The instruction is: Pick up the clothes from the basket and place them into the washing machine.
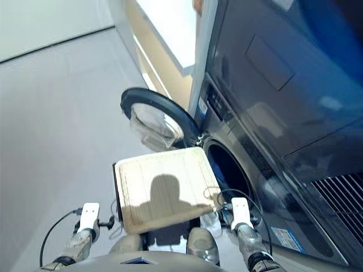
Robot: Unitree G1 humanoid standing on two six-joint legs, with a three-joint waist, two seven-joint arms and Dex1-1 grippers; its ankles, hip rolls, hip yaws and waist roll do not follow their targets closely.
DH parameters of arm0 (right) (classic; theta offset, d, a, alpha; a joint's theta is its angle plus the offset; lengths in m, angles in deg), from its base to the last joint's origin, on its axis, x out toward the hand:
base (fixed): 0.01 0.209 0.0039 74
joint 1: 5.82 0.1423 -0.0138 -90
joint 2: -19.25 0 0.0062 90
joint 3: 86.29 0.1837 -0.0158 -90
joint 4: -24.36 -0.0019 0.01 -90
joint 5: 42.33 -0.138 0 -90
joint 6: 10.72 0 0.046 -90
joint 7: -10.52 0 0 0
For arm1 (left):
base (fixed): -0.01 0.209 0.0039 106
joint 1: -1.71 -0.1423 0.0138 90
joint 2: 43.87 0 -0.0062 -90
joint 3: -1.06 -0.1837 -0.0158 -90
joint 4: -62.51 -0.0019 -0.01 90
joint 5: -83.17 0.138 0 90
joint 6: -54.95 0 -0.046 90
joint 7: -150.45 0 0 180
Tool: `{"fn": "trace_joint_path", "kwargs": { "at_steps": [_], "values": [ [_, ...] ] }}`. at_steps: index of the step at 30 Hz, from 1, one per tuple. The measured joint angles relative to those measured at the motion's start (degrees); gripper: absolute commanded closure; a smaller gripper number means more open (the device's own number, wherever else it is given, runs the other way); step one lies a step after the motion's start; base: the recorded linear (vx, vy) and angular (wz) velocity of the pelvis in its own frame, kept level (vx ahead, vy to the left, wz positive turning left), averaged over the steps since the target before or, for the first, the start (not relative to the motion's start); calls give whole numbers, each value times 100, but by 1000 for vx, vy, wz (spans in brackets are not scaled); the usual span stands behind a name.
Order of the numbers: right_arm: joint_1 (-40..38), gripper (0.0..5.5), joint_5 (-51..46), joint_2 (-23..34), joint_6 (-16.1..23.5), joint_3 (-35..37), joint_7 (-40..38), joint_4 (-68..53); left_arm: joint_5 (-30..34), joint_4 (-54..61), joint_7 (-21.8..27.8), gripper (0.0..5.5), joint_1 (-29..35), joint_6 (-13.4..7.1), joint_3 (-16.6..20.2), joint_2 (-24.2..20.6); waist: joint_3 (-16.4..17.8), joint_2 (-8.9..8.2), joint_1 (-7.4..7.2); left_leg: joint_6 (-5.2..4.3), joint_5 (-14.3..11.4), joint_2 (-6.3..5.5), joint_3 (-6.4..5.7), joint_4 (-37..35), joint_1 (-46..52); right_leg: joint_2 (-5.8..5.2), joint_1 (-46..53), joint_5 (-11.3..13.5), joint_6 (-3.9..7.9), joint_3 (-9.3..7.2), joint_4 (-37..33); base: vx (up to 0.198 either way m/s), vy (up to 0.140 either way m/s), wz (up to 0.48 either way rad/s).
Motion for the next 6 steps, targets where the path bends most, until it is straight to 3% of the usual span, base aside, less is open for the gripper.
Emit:
{"fn": "trace_joint_path", "kwargs": {
  "at_steps": [6],
  "values": [
    [-319, 0, -100, -5, -120, -29, 86, 21, 173, 18, 113, 0, -361, 90, -54, 194, -473, 24, -8, 2, -8, 15, 114, -12, 82, -2, 141, 135, 15, 104, -185, 0, 0, 0]
  ]
}}
